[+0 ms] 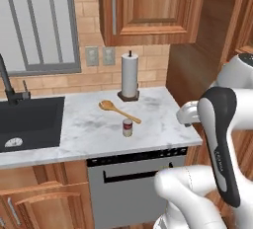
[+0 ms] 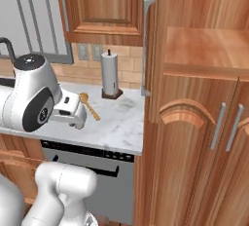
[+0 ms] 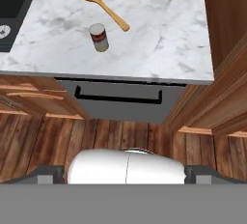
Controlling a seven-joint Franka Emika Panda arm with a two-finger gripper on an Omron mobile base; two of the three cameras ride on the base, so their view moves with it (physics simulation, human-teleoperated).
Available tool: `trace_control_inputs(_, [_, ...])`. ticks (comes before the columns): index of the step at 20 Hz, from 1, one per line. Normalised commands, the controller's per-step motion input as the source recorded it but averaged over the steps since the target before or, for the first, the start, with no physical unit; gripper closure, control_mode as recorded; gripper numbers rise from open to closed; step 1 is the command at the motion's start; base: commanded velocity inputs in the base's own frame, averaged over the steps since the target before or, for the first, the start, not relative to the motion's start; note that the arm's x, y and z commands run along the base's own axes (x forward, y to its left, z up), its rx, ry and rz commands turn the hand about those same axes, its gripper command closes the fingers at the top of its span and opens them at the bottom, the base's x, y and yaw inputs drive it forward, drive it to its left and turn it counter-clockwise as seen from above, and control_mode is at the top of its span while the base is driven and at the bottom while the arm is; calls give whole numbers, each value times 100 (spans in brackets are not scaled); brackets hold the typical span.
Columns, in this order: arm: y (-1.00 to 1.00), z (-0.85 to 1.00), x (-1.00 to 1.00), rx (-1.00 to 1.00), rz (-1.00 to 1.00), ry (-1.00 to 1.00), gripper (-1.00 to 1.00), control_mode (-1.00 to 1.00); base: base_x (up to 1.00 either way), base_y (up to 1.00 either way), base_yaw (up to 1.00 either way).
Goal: Restock the canned food cabinet by taking the new fresh canned food from the counter and placing it in the cabinet. Then, take the old canned food from the cabinet and place it on the counter.
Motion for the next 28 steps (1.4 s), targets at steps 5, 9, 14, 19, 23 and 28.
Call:
trace_control_inputs(5, [0,0,0,0,0,0,-100,100,65,3,0])
trace_control_inputs(9, [0,0,0,0,0,0,-100,100,31,10,0])
trace_control_inputs(14, [35,-30,25,-1,0,3,-100,-100,3,7,0])
trace_control_inputs(19, [30,-64,58,0,0,9,-100,-100,0,0,0])
trace_control_inputs(23, [31,-80,70,0,0,13,-100,-100,0,0,0])
trace_control_inputs(28, [50,-75,64,-3,0,10,-100,-100,0,0,0])
